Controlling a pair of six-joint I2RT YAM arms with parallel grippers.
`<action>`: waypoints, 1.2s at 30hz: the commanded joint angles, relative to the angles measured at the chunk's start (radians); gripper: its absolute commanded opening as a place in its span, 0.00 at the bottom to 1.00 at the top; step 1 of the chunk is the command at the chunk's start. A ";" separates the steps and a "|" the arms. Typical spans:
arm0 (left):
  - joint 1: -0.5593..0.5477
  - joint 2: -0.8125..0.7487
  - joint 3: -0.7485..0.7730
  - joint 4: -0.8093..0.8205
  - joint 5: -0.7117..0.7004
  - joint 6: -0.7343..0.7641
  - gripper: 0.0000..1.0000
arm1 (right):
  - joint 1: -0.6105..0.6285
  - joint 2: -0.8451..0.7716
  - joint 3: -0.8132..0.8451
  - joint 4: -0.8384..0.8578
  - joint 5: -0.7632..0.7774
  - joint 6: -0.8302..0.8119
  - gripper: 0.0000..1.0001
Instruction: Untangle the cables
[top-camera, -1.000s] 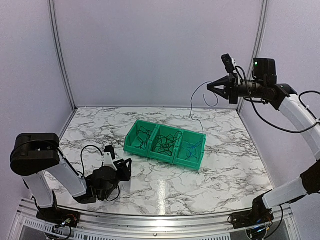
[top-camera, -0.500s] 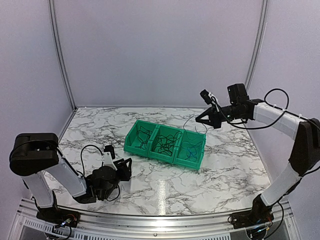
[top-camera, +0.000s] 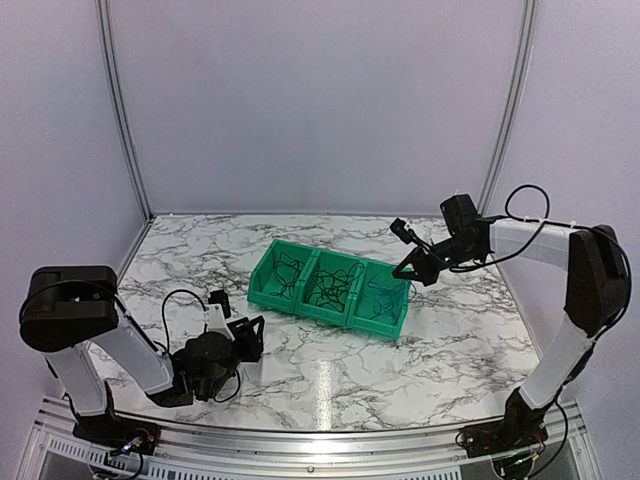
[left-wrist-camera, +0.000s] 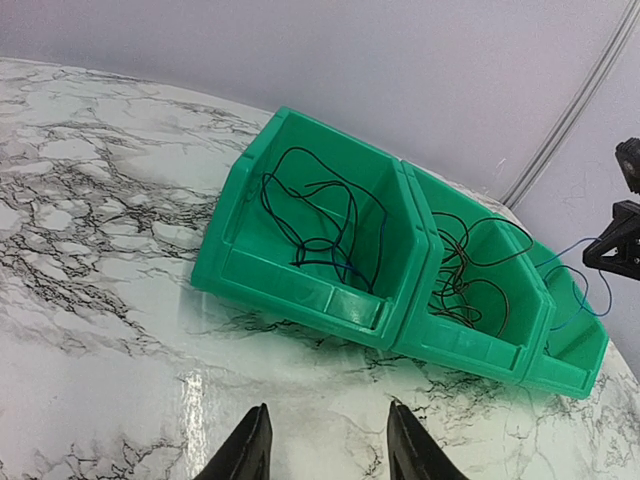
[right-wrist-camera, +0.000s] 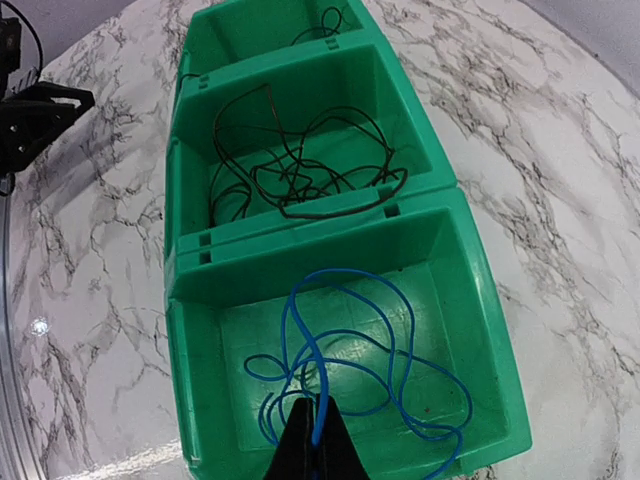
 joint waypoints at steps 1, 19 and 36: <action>0.004 0.017 0.018 -0.009 0.001 -0.006 0.41 | 0.037 0.038 0.027 -0.006 0.107 -0.013 0.00; 0.004 0.006 0.004 -0.009 0.003 -0.011 0.41 | 0.164 0.125 0.114 0.000 0.384 0.025 0.26; 0.036 -0.582 0.117 -0.866 0.023 0.130 0.67 | -0.144 -0.419 0.009 0.075 0.248 0.157 0.79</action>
